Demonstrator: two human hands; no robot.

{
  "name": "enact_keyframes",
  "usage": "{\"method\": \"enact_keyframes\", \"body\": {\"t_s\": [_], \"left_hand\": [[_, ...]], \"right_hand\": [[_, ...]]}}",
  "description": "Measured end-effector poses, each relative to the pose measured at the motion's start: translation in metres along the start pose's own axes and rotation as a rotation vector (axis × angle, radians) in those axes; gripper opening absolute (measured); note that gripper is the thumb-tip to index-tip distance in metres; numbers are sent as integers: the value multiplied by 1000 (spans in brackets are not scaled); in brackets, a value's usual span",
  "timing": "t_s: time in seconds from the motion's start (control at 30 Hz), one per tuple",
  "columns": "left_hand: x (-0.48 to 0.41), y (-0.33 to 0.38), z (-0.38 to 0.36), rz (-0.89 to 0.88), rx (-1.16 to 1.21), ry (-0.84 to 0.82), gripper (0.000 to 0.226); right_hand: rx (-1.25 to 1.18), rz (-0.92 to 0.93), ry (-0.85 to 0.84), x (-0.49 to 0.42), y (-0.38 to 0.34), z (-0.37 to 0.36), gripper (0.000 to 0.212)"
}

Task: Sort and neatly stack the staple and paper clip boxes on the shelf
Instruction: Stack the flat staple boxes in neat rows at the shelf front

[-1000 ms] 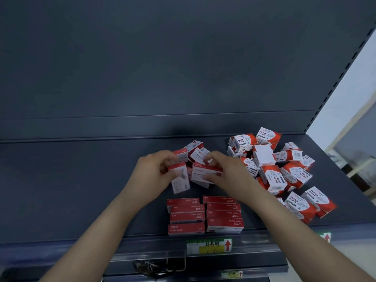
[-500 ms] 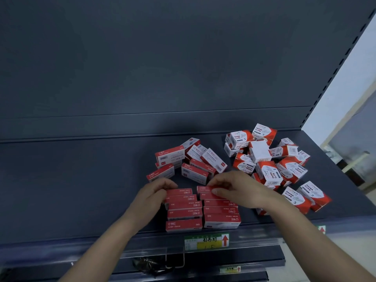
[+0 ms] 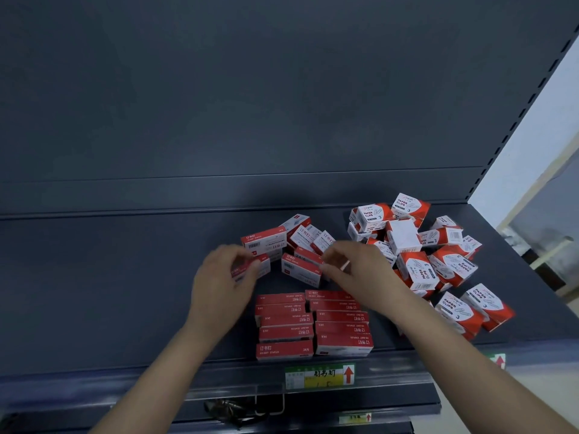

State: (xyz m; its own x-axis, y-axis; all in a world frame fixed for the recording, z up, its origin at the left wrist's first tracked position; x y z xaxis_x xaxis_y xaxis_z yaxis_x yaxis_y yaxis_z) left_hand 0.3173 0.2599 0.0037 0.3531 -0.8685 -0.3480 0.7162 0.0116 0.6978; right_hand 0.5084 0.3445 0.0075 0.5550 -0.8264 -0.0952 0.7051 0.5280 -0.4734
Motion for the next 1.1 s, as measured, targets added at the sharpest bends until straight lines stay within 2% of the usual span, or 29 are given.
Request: {"method": "enact_keyframes", "body": {"t_s": [0.07, 0.13, 0.27, 0.37, 0.57, 0.7, 0.83, 1.1], "left_hand": [[-15, -9, 1, 9, -183, -18, 17], [-23, -15, -4, 50, -263, -74, 23], [-23, -19, -12, 104, -289, -174, 27], [-23, -21, -12, 122, -253, -195, 22], [-26, -22, 6, 235, -57, -249, 8], [-28, -12, 2, 290, 90, -387, 7], [-27, -2, -9, 297, 142, -480, 9], [-27, 7, -18, 242, 142, -493, 11]], "right_hand": [[101, 47, 21, -13, -13, -2, 25], [194, 88, -15, -23, -24, -8, 29], [344, 113, -103, -33, -34, -27, 37], [409, 116, -140, -37, -37, -32, 36], [295, 89, -128, -24, -23, -3, 27], [231, 45, -228, -15, -7, 5, 26], [180, 13, -320, -6, 2, 1, 23], [134, 27, -428, -1, 10, -5, 21]]}}
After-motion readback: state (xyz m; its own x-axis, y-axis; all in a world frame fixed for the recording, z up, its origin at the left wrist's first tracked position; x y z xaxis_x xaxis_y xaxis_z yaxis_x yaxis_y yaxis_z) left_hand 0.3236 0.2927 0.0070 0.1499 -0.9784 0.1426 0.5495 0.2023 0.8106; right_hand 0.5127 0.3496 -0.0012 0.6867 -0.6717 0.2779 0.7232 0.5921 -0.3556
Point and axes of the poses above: each hand's wrist, its own x-axis away from the middle knuckle, its own z-axis out of the back of the hand, y = z × x, the point moved 6 cm from there along -x, towards the middle knuckle, and after that the axes turned 2 degrees about x, right-handed, at the moved point
